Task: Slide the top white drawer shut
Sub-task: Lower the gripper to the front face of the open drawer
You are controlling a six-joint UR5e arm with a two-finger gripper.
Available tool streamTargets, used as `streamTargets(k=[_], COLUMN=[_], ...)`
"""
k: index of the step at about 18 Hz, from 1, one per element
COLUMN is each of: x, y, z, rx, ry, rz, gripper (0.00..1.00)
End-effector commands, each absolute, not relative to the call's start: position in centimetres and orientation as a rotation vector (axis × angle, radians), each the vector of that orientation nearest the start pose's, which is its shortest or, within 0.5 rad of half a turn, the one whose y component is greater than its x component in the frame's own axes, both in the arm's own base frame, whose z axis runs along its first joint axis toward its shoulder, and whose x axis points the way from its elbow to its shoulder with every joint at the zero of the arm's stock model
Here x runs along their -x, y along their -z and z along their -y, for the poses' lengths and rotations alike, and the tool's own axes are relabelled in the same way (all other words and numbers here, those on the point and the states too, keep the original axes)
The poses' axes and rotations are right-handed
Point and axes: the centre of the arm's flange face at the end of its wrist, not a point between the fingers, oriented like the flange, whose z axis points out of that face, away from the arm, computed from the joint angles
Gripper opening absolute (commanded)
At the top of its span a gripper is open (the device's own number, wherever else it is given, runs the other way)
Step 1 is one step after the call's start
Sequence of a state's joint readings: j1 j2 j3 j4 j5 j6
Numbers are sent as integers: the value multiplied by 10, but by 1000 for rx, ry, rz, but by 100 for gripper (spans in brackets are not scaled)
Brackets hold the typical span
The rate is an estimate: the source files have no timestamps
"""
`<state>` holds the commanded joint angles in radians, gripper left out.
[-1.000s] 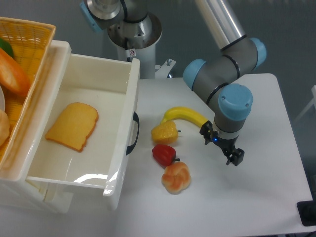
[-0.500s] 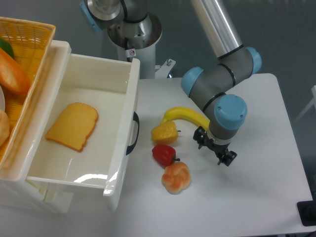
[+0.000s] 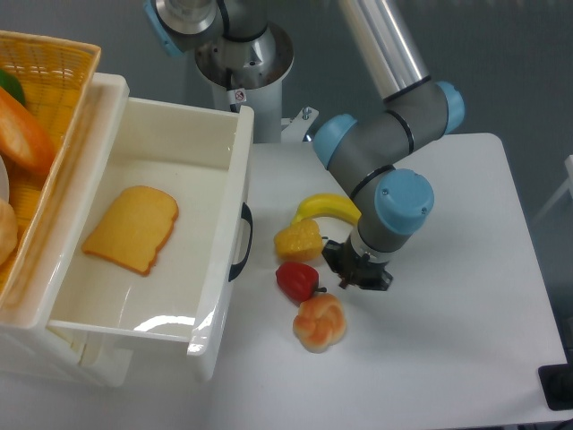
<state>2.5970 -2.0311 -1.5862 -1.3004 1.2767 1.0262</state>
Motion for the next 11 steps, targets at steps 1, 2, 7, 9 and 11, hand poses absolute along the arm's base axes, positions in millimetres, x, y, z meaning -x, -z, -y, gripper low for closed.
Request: streamTargets(k=[1,2,7,9,11], x=[439,436,415,406,404], y=[-254,-264,-279,-285,-291], z=[-457,-458,-478,-488,-491], rx=[2928,2904,2827,2748,2720], ry=[542,558,626,694,717], rz=[63,74,188,245,298], gripper=[0,0,0,0,0])
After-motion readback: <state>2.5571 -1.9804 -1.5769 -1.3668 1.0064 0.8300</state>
